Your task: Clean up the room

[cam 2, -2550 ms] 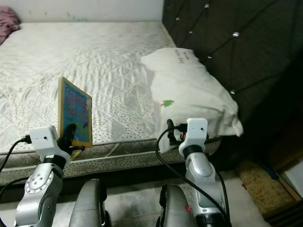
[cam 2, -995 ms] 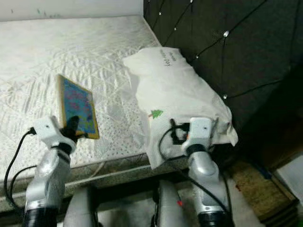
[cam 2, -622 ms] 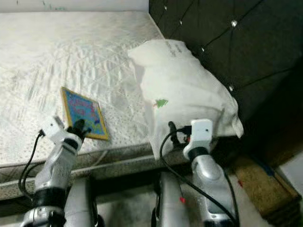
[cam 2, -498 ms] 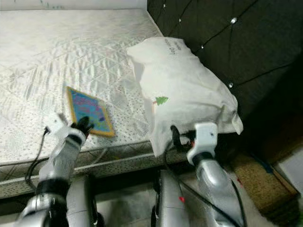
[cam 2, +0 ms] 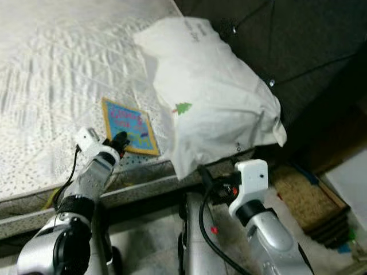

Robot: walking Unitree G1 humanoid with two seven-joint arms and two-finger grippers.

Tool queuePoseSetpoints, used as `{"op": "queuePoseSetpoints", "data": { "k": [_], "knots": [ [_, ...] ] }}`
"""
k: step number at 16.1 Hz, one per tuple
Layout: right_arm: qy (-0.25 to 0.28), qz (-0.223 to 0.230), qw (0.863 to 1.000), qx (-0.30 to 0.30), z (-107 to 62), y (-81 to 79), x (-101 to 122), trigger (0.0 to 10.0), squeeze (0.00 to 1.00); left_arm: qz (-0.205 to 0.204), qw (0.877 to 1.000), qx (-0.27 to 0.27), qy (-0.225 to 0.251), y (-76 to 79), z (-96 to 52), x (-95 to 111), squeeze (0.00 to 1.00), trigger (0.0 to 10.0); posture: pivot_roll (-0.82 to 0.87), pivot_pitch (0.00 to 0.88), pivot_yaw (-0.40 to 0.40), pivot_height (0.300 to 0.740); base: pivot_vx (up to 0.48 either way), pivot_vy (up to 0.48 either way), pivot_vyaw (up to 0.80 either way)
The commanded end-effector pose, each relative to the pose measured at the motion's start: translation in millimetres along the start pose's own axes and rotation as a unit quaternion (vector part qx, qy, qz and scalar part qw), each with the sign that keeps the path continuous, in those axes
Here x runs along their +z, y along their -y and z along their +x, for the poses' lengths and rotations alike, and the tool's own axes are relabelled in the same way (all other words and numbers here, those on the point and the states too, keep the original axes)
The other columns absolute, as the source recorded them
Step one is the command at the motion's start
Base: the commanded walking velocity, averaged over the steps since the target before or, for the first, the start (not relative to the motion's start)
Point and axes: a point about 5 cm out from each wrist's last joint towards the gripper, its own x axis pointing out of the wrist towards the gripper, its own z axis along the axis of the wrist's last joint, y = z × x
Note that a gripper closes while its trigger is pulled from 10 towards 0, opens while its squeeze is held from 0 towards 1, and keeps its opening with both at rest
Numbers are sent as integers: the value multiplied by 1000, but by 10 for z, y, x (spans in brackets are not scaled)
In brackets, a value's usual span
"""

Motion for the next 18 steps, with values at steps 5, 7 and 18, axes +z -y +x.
{"op": "queuePoseSetpoints", "data": {
  "k": [5, 7, 18],
  "knots": [
    [-4, -6, 1000, 17, -34, -28, 102, 10000, 0, -5, 998, -18, -57, 34, 38, -207, 0, 10000, -285, 225, -83, 546, 0, 0, 0],
    [-4, -13, 1000, 23, -20, -52, 100, 10000, 0, 8, 997, -26, -69, 58, 39, -256, 0, 10000, -282, 220, -78, 546, 0, 0, 0],
    [-2, -33, 999, 19, 47, -30, 94, 10000, 0, 14, 995, -21, -93, 4, 42, -302, 1000, 10000, -283, 194, -65, 546, 0, 0, 0]
  ]
}}
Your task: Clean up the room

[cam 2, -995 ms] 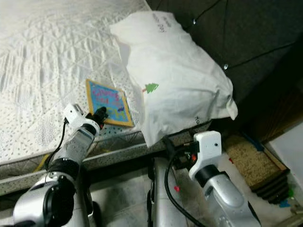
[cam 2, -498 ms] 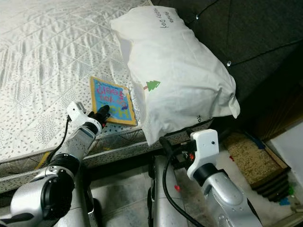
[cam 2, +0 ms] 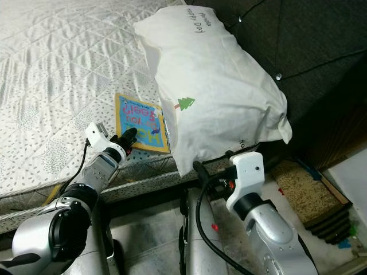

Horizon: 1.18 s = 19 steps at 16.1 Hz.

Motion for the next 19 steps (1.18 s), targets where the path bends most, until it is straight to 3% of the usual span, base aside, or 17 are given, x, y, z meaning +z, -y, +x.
{"op": "queuePoseSetpoints", "data": {
  "k": [1, 11, 17, 19],
  "knots": [
    [-7, -4, 1000, -1, -19, 10, -34, 10000, 0, 2, 998, 26, -48, -68, -32, -213, 1000, 10000, -283, 194, -65, 546, 0, 0, 0],
    [1, -19, 1000, 1, 58, 19, -45, 10000, 0, 12, 997, 56, -46, -152, -52, -177, 1000, 10000, -264, 171, -61, 546, 0, 0, 0],
    [7, -22, 1000, 2, 126, 28, -52, 10000, 0, 39, 995, 83, -40, -274, -86, -29, 1000, 10000, -252, 154, -50, 546, 0, 0, 0],
    [9, -22, 1000, 2, 143, 33, -61, 10000, 0, 57, 993, 89, -59, -278, -89, -66, 1000, 10000, -247, 149, -48, 546, 0, 0, 0]
  ]
}}
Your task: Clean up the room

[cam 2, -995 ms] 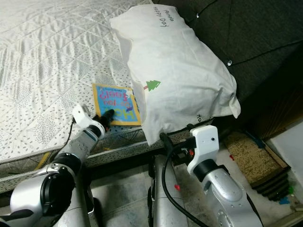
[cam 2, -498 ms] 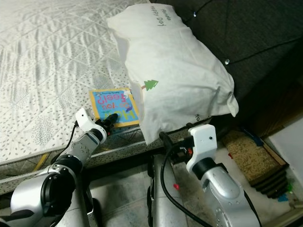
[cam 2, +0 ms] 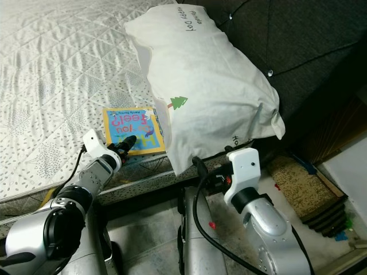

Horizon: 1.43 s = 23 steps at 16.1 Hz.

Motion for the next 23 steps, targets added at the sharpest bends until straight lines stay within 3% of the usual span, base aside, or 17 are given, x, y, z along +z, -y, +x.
{"op": "queuePoseSetpoints", "data": {
  "k": [1, 5, 6, 7, 11, 14, 17, 18, 19, 20, 21, 23],
  "knots": [
    [0, -1, 1000, 5, 4, -14, -11, 10000, 0, 14, 999, 15, -31, -37, -9, -94, 1000, 10000, -246, 147, -47, 546, 0, 0, 0],
    [4, -1, 1000, 10, 36, -31, -14, 10000, 0, 81, 995, 28, -60, 78, 33, -57, 1000, 10000, -238, 137, -40, 546, 0, 0, 0],
    [6, -3, 1000, 11, 55, -31, -23, 10000, 0, 166, 983, 49, -62, 87, 44, 48, 1000, 10000, -234, 134, -34, 546, 0, 0, 0],
    [6, -4, 1000, 11, 62, -31, -27, 10000, 0, 209, 974, 63, -59, 82, 45, 109, 1000, 10000, -231, 132, -31, 546, 0, 0, 0],
    [8, -4, 1000, 18, 90, -52, -42, 10000, 0, 301, 948, 73, -70, 62, 38, 242, 1000, 10000, -214, 126, -18, 546, 0, 0, 0],
    [10, -4, 1000, 22, 118, -58, -62, 10000, 0, 321, 941, 68, -81, 105, 47, 233, 1000, 10000, -196, 120, -6, 546, 0, 0, 0],
    [14, -4, 1000, 20, 149, -59, -73, 10000, 0, 265, 957, 38, -110, 194, 61, 61, 1000, 10000, -180, 112, 5, 546, 0, 0, 0],
    [17, -6, 1000, 21, 163, -66, -74, 10000, 0, 268, 955, 30, -124, 224, 63, -25, 0, 10000, -172, 109, 12, 546, 0, 0, 0],
    [19, -7, 1000, 20, 173, -67, -75, 10000, 0, 261, 956, 28, -130, 258, 66, -77, 0, 10000, -169, 107, 15, 546, 0, 0, 0],
    [21, -9, 1000, 19, 181, -62, -77, 10000, 0, 263, 958, 44, -104, 280, 77, -61, 0, 10000, -166, 105, 20, 546, 0, 0, 0],
    [23, -9, 1000, 14, 190, -45, -80, 10000, 0, 192, 976, 80, -57, 287, 85, -5, 0, 10000, -159, 102, 24, 546, 0, 0, 0],
    [24, -8, 1000, 11, 201, -37, -92, 10000, 0, 173, 976, 60, -117, 282, 61, -221, 0, 10000, -155, 101, 31, 546, 0, 0, 0]
  ]
}}
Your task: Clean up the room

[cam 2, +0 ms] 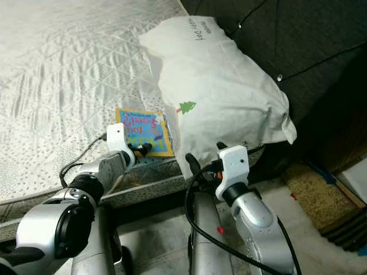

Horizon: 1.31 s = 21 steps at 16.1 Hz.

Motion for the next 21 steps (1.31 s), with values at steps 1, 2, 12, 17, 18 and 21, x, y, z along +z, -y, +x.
{"op": "queuePoseSetpoints", "data": {
  "k": [1, 2, 12, 17, 18, 21],
  "knots": [
    [0, 0, 1000, 0, 6, -2, -19, 10000, 0, 56, 998, 6, -21, -76, -2, -140, 0, 10000, -156, 102, 31, 546, 0, 0, 0],
    [0, 0, 1000, 0, 9, -6, -20, 10000, 0, 80, 997, 7, -19, -94, -3, -148, 0, 10000, -160, 102, 32, 546, 0, 0, 0],
    [1, -8, 1000, 8, 31, 19, -45, 10000, 0, -127, 988, -76, 51, -147, -92, 269, 0, 10000, -145, 85, 17, 546, 0, 0, 0],
    [5, -16, 1000, -1, 15, 84, -30, 10000, 0, -152, 973, -175, -8, -66, -111, 66, 1000, 10000, -160, 80, 24, 546, 0, 0, 0],
    [5, -16, 1000, -1, 14, 84, -32, 10000, 0, -129, 974, -184, -8, -66, -120, 52, 1000, 10000, -159, 79, 23, 546, 0, 0, 0],
    [5, -18, 1000, 0, 15, 85, -28, 10000, 0, -67, 988, -134, 27, -123, -169, 210, 702, 10000, -159, 81, 24, 546, 0, 0, 0]
  ]
}}
